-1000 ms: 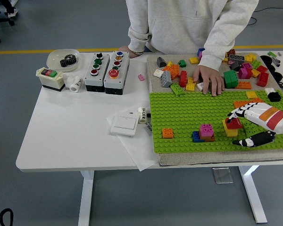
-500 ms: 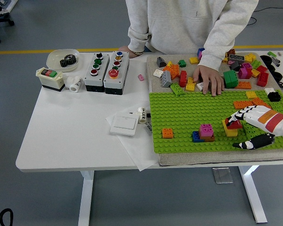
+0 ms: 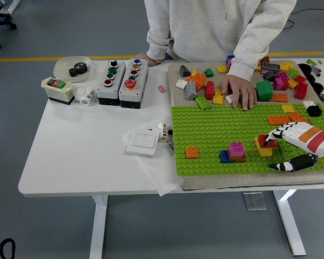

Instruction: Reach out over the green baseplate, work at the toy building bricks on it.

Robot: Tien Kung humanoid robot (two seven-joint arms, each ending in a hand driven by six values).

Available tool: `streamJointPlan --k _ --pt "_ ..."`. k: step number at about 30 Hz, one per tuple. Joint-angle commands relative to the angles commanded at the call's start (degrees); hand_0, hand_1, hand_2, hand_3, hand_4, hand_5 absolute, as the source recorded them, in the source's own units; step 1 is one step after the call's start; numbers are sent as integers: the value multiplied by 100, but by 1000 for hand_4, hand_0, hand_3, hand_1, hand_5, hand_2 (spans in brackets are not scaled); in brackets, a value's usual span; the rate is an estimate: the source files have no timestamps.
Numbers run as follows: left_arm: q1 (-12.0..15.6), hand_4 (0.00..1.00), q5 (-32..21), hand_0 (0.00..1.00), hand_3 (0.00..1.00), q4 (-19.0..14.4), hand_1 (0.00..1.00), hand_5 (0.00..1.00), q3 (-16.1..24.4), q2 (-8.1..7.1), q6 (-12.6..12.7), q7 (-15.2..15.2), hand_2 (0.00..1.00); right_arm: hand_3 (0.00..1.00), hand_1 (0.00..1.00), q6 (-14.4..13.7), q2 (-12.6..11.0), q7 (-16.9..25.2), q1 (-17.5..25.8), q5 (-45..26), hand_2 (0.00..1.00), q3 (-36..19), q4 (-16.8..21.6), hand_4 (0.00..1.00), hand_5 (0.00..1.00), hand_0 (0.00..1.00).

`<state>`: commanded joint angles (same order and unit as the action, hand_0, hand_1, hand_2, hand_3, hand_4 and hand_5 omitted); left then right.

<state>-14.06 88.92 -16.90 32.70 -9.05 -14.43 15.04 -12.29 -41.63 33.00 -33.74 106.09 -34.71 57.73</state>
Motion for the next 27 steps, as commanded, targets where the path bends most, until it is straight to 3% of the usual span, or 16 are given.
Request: streamJointPlan --k 27 --pt "41 655 75 724 595 -5 725 603 24 10 -15 -1 695 648 696 20 41 -30 58 11 728 79 -34 864 587 740"
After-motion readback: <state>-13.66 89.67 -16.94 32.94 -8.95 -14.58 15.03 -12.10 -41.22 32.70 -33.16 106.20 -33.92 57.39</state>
